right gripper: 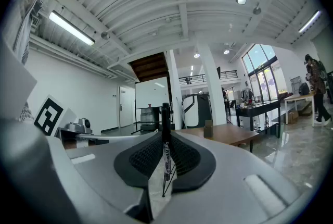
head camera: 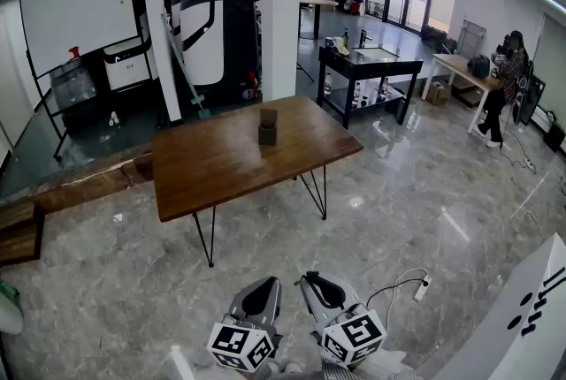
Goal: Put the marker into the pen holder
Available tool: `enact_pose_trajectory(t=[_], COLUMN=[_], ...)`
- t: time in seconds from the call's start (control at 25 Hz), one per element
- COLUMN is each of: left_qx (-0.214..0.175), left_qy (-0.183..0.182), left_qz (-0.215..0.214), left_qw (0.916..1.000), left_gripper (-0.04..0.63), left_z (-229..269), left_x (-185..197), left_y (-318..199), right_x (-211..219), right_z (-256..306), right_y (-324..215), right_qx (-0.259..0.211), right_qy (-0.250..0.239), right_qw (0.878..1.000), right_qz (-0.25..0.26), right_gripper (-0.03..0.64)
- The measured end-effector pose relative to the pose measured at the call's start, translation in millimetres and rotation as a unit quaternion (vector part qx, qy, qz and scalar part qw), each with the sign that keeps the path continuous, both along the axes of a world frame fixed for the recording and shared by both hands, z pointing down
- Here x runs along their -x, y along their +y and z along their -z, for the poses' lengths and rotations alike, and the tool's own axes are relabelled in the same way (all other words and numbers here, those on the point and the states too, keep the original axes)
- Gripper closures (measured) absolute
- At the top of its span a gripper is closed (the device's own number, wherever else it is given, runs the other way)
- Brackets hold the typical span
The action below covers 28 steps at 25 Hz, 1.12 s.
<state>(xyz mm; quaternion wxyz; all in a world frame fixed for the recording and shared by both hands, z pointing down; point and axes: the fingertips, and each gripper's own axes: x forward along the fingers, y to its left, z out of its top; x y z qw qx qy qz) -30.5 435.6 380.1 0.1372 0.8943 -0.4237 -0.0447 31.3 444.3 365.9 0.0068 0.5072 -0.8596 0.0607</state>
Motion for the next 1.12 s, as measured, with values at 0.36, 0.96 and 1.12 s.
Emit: enact_pose_trajectory(t=[0.36, 0.96, 1.12], left_qx=[0.019, 0.013, 0.011], left_qy=[0.007, -0.002, -0.003], left_qz=[0.015, -0.013, -0.018], left_qw=[0.9997, 0.9998, 0.9998], left_gripper=[0.591, 0.591, 0.591], left_z=[-24, -25, -16], left_x=[-4, -17, -9], left_y=[-25, -157, -215], right_x=[-9, -11, -2], right_z=[-21, -30, -22], right_y=[-27, -153, -212], right_qx=[0.013, 0.021, 0.021], right_qy=[0.003, 0.013, 0.017], right_qw=[1.0, 1.0, 1.0], right_qz=[0.007, -0.011, -0.013], right_gripper=[0.581, 0.581, 0.581])
